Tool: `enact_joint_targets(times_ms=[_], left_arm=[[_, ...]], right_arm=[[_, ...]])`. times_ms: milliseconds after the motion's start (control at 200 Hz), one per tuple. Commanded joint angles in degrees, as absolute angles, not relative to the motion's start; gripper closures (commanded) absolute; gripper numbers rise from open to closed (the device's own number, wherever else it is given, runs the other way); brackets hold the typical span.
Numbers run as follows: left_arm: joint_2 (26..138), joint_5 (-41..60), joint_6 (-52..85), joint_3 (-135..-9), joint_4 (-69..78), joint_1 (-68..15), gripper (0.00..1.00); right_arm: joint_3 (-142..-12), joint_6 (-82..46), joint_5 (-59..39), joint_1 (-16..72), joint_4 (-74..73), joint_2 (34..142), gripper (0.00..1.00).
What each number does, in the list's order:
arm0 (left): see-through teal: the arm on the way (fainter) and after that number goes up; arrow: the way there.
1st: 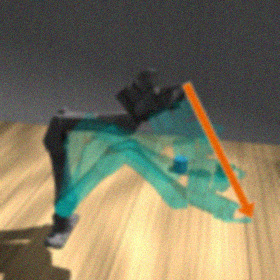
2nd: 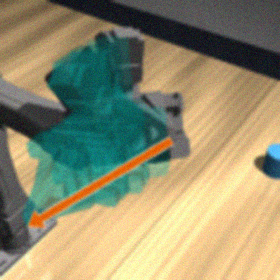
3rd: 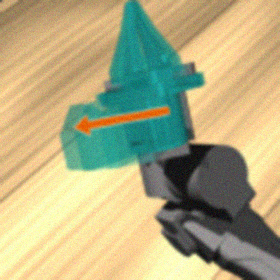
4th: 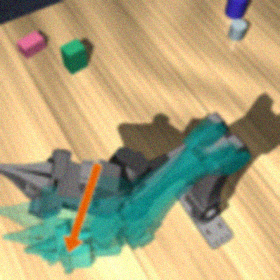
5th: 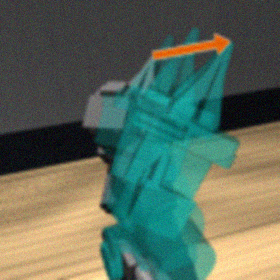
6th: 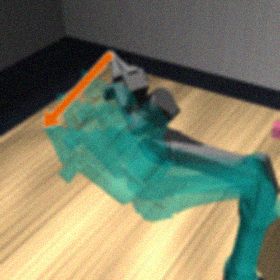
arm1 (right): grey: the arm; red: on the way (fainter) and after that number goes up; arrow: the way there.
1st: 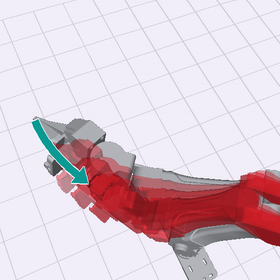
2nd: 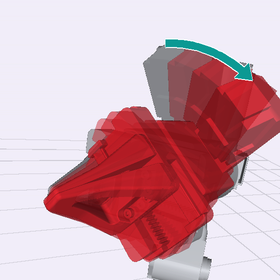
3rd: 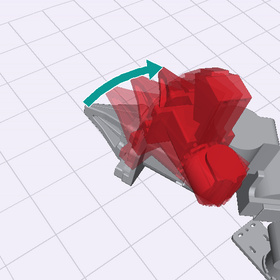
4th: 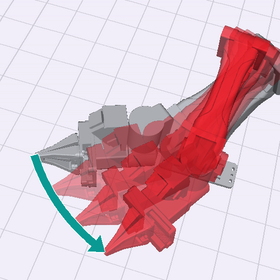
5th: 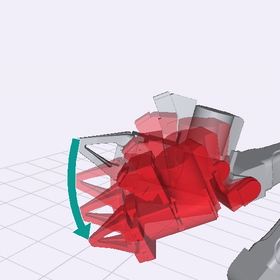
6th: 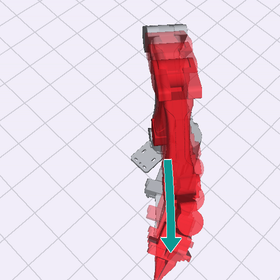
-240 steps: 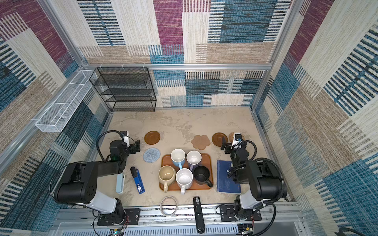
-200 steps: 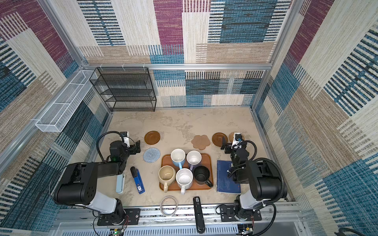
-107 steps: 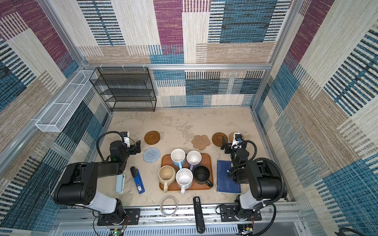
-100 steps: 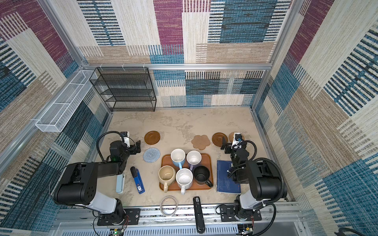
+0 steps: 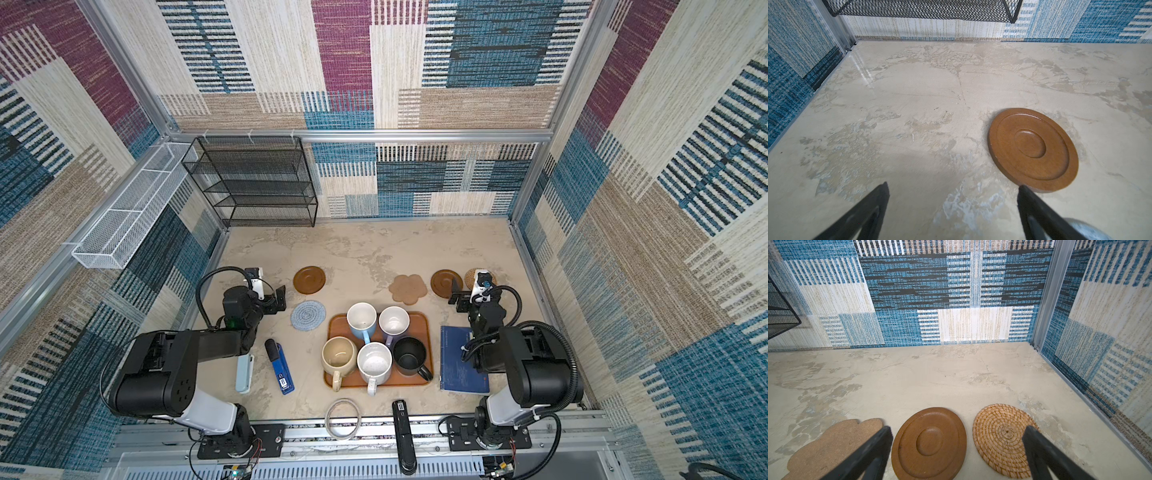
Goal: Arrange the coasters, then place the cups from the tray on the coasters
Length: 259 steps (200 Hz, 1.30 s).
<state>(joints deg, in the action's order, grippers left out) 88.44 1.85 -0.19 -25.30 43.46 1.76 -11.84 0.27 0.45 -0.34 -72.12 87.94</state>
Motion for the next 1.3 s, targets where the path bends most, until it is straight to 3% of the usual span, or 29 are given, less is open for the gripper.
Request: enact_joint_targets(times_ms=[0,346,611,741,881,982,1077,1187,1292], left_arm=[[88.3,2.2,-1.2,-25.5,44.9,1.8,0.01],[88.1,2.7,-1.4,-24.9,45.8,1.8,0.01],[79.6,3.1,-1.7,-22.6,42.9,1.5,0.01],[71.3,2.9,-0.7,-22.2,37.2,1.4,0.01],[59.9,4.3,9.7,-24.7,25.8,1.5,0.01],[53.5,9.6,17.2,-24.8,27.6,1.4,0.01],[48.8,9.0,26.5,-24.9,25.0,1.4,0.01],[45.5,7.9,34.8,-24.8,20.4,1.5,0.01],[45.1,11.9,39.1,-19.5,30.9,1.5,0.01]], right_arm=[[-12.1,1.0,0.3,-0.3,-73.3,87.9,0.00],[-12.4,1.2,-0.6,-0.3,-72.2,86.8,0.00],[-11.8,1.8,-2.4,-0.3,-64.0,75.5,0.00],[-15.4,1.2,-2.8,-0.3,-52.0,67.0,0.00],[-22.2,-2.4,-4.7,-0.3,-35.8,59.5,0.00],[-25.1,-7.0,-5.0,-0.3,-28.0,54.6,0.00],[-25.9,-17.8,2.0,-0.3,-21.4,50.4,0.00],[-22.0,-25.1,2.6,-0.2,-21.1,45.0,0.00],[-17.8,-28.0,-1.3,-0.3,-24.9,39.7,0.00]])
